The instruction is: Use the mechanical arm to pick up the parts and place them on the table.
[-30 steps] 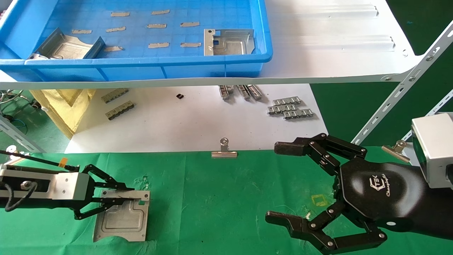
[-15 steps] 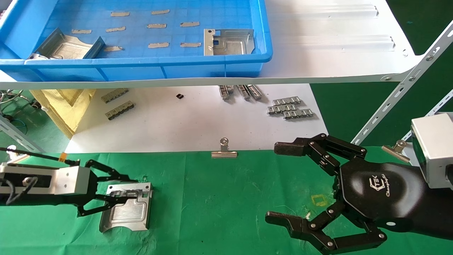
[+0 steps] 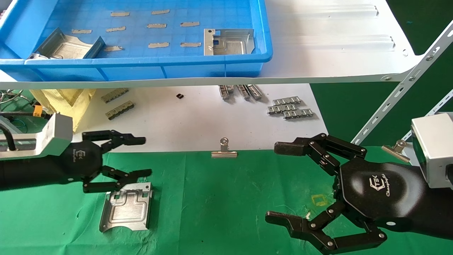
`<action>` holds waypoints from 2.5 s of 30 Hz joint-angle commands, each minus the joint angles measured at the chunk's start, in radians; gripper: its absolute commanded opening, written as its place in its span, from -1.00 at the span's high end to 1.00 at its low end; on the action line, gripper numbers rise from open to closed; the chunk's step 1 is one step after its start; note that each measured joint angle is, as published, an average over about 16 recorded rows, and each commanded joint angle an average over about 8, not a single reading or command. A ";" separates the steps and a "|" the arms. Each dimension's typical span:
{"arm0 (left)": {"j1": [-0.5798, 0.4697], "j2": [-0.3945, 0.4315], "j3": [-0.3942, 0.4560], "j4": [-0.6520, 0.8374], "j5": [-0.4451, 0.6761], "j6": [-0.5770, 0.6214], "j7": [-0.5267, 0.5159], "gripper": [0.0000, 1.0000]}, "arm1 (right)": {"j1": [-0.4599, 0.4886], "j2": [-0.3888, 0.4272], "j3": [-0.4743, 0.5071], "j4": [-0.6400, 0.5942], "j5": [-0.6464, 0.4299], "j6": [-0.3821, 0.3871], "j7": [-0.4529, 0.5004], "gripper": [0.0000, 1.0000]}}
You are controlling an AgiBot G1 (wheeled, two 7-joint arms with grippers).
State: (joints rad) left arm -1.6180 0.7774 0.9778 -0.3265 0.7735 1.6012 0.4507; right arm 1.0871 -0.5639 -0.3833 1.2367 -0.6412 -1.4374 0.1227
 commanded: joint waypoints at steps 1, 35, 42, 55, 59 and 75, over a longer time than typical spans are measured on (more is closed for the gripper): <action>0.026 -0.011 -0.008 -0.034 -0.052 0.001 -0.062 -1.00 | 0.000 0.000 0.000 0.000 0.000 0.000 0.000 -1.00; 0.223 -0.070 -0.269 -0.384 -0.051 -0.039 -0.278 -1.00 | 0.000 0.000 0.000 0.000 0.000 0.000 0.000 -1.00; 0.283 -0.088 -0.349 -0.491 -0.049 -0.052 -0.345 -1.00 | 0.000 0.000 0.000 0.000 0.000 0.000 0.000 -1.00; 0.394 -0.122 -0.499 -0.691 -0.047 -0.075 -0.471 -1.00 | 0.000 0.000 0.000 0.000 0.000 0.000 0.000 -1.00; 0.429 -0.132 -0.545 -0.753 -0.046 -0.082 -0.510 -1.00 | 0.000 0.000 0.000 0.000 0.000 0.000 0.000 -1.00; 0.553 -0.169 -0.711 -0.974 -0.043 -0.107 -0.646 -1.00 | 0.000 0.000 0.000 0.000 0.000 0.000 0.000 -1.00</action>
State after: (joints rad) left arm -1.0742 0.6109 0.2798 -1.2833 0.7300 1.4959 -0.1845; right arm 1.0870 -0.5638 -0.3833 1.2364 -0.6410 -1.4370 0.1226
